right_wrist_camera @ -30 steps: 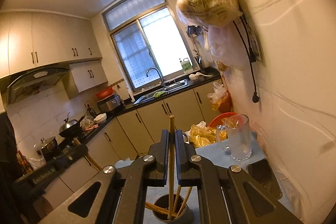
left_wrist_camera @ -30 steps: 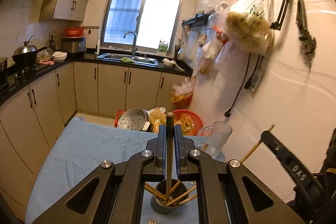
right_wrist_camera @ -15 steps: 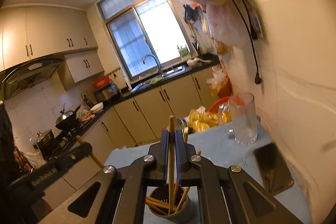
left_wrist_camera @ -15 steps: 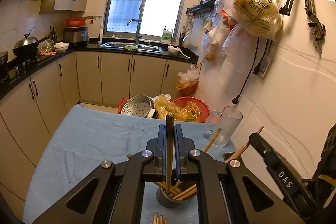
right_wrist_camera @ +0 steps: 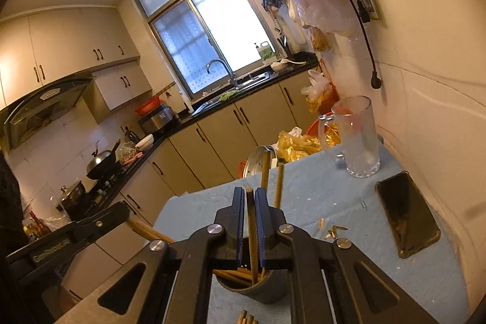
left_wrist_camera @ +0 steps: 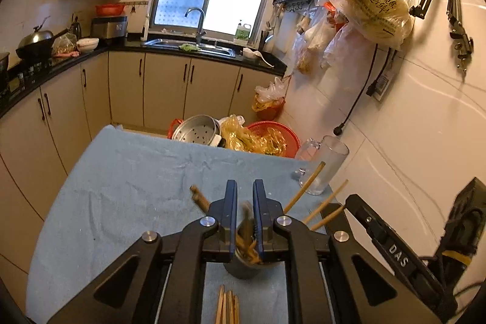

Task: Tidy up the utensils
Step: 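Lower both chopsticks into the black cup and open both grippers, then move both grippers back to the loose chopsticks and close on one each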

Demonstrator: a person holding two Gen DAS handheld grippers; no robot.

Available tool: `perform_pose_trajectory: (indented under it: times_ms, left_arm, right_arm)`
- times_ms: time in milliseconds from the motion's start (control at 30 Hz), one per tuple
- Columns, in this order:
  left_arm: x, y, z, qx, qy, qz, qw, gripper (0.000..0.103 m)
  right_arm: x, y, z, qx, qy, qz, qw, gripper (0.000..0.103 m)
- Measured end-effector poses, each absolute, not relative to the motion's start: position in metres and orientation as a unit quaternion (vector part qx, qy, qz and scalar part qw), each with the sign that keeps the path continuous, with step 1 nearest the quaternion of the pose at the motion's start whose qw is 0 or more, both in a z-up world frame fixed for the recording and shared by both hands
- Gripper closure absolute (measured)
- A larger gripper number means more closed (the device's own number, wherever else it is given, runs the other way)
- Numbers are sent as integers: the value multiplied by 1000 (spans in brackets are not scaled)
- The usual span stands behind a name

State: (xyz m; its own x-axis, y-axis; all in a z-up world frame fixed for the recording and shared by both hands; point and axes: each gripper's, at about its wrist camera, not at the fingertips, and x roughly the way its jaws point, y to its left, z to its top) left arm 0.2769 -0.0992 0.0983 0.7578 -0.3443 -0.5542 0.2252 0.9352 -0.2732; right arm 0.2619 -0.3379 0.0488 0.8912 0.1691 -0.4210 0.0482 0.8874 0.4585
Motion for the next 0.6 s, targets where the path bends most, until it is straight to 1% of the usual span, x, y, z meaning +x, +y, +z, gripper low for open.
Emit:
perform_pose_trajectory:
  times_ms: [67,100,133,167,200,267,333,367,433,500,600]
  left_arm:
    - [266,-88,102,-98,314,-153,932,90]
    - [260,-82,105,-99,312,-153,933,85]
    - [252,-76,109,-100,308,-151,934,76]
    - [240,-66,112,-100,302,-145,937,72]
    - [234,-60,114,-99,300,-141,938,63]
    - [211,-43,115,-99,299,-121,941,61]
    - [188,-27,112,-102,303,-111,941,61]
    - [175,-18,110,-104,305,-103,941,61]
    - [156,-6,104,-106,310,-85,941,54]
    - [133,3,94,-102,319,-70,940,50]
    - [106,8,77,-98,336,-64,935,50]
  right_arm:
    - [256,-342,49,253,234,40,938,92]
    - [250,-344,52,260,233,40,936,91]
    - [244,-345,54,261,230,40,937,85]
    - [235,-345,58,260,229,40,937,82]
    - [227,-345,61,258,230,41,938,79]
    - [205,-341,68,249,230,56,939,79]
    - [183,-336,73,237,233,56,941,72]
    - [170,-333,74,232,237,57,942,71]
    - [144,-326,74,223,247,65,941,68]
    - [123,-318,72,209,264,74,939,65]
    - [90,-305,64,195,276,81,938,53]
